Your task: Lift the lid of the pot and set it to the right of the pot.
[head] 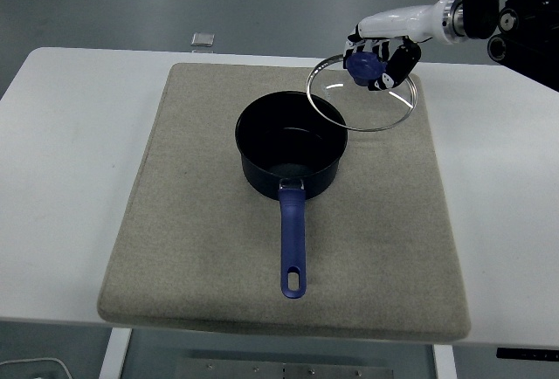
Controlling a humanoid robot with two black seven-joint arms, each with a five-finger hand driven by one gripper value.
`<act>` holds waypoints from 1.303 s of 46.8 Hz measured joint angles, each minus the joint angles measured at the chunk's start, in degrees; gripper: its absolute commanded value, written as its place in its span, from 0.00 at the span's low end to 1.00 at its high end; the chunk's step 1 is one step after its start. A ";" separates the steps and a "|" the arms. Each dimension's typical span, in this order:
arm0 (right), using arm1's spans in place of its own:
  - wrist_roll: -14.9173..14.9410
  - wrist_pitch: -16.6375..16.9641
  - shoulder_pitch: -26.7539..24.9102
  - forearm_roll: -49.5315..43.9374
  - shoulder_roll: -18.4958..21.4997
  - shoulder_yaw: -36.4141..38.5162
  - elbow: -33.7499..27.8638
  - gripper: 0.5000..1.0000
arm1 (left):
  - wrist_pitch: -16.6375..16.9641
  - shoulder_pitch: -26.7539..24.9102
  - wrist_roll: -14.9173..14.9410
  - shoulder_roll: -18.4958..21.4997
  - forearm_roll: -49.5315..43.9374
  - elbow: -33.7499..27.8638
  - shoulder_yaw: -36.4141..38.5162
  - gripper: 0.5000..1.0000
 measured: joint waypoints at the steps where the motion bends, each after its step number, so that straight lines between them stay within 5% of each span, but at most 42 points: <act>1: 0.00 -0.03 -0.11 0.00 0.00 0.00 -0.27 0.00 | 0.00 0.00 0.00 0.00 0.00 0.00 0.00 1.00; 24: 0.00 -0.80 -3.82 0.16 0.02 -0.56 -6.84 0.00 | 0.00 -0.03 -0.01 0.00 0.00 0.00 0.02 1.00; 53: -0.25 -3.65 -9.08 -0.33 1.22 -0.87 -7.60 0.00 | 0.00 0.00 0.00 0.00 -0.01 0.00 0.01 1.00; 61: -0.27 -4.79 -9.78 -0.31 1.23 -0.86 -7.57 0.27 | 0.00 -0.01 0.00 0.00 -0.01 0.00 0.03 1.00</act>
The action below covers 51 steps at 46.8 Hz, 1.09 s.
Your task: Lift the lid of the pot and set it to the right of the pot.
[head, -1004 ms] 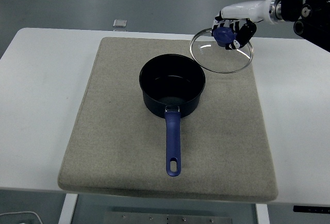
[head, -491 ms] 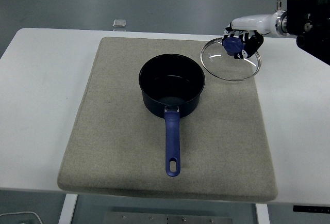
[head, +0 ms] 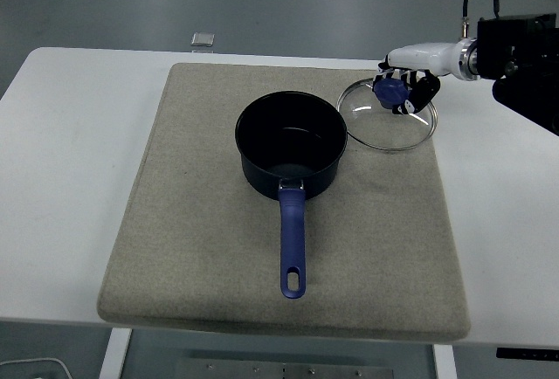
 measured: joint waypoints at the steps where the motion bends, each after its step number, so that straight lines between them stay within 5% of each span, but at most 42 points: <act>1: 0.00 -0.09 -0.08 0.00 0.03 0.01 0.00 0.35 | 0.00 0.00 0.00 0.00 0.00 0.00 -0.01 1.00; 8: 0.00 -0.34 -0.62 0.03 0.21 0.17 0.01 0.68 | 0.00 0.00 0.00 0.00 0.00 0.00 -0.02 1.00; 14: 0.00 -0.32 -0.70 0.14 0.60 0.21 0.03 0.80 | -0.01 -0.01 0.00 0.00 0.00 0.00 -0.01 1.00; 35: 0.33 2.04 0.66 3.45 -0.04 2.44 0.26 0.80 | 0.00 0.01 0.00 0.00 0.00 0.00 -0.02 1.00; 51: 0.01 4.15 -1.11 30.09 -0.02 5.54 -0.14 0.80 | 0.00 -0.01 0.00 0.00 0.00 0.00 -0.03 1.00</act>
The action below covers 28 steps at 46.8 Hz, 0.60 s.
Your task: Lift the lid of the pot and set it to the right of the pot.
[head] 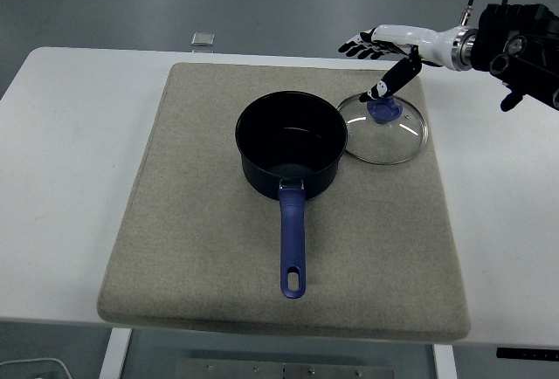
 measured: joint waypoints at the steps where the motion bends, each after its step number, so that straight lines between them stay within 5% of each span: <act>1: -0.01 -0.15 -0.13 2.22 0.04 0.01 -0.23 0.80 | 0.00 0.00 0.00 0.00 0.00 0.00 0.00 1.00; 15: 0.08 1.43 -3.39 25.87 0.21 4.36 -4.81 0.80 | 0.00 0.00 0.00 0.00 0.01 0.00 -0.01 1.00; 28: -2.65 3.34 -8.70 36.62 0.57 14.07 -7.99 0.79 | 0.00 0.00 0.00 0.00 0.01 0.00 0.03 1.00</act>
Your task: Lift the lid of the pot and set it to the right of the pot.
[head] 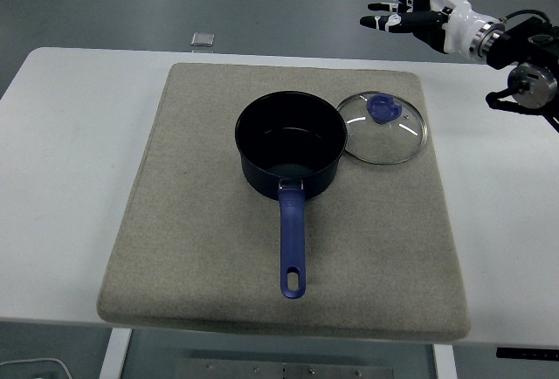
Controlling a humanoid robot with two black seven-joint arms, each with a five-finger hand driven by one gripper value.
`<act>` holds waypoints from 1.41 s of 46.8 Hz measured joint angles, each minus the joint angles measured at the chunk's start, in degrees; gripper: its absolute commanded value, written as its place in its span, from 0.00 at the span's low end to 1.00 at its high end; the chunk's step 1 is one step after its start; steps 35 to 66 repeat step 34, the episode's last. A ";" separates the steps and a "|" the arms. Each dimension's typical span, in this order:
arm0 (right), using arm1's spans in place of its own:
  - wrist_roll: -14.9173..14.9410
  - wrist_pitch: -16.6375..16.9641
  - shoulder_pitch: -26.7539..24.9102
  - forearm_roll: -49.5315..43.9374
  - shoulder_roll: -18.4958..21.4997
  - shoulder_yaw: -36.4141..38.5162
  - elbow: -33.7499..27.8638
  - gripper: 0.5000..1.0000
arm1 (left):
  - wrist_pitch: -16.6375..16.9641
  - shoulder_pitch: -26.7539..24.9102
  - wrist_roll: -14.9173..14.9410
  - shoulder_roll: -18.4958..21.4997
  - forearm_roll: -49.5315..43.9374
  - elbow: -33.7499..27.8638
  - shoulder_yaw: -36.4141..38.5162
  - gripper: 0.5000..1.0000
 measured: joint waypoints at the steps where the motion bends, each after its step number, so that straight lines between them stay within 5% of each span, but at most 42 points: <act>1: -0.61 0.18 -0.35 1.12 0.00 0.63 -0.21 0.79 | 0.00 0.00 0.00 0.00 0.00 0.00 0.00 1.00; 17: -8.78 1.22 -3.92 18.60 -0.07 6.82 -1.71 0.80 | 0.00 0.00 0.00 0.00 0.00 0.00 -0.03 1.00; 66: -8.43 1.58 -5.75 18.27 0.16 7.78 -1.11 0.81 | 0.00 0.02 0.00 0.00 0.00 0.00 -0.03 1.00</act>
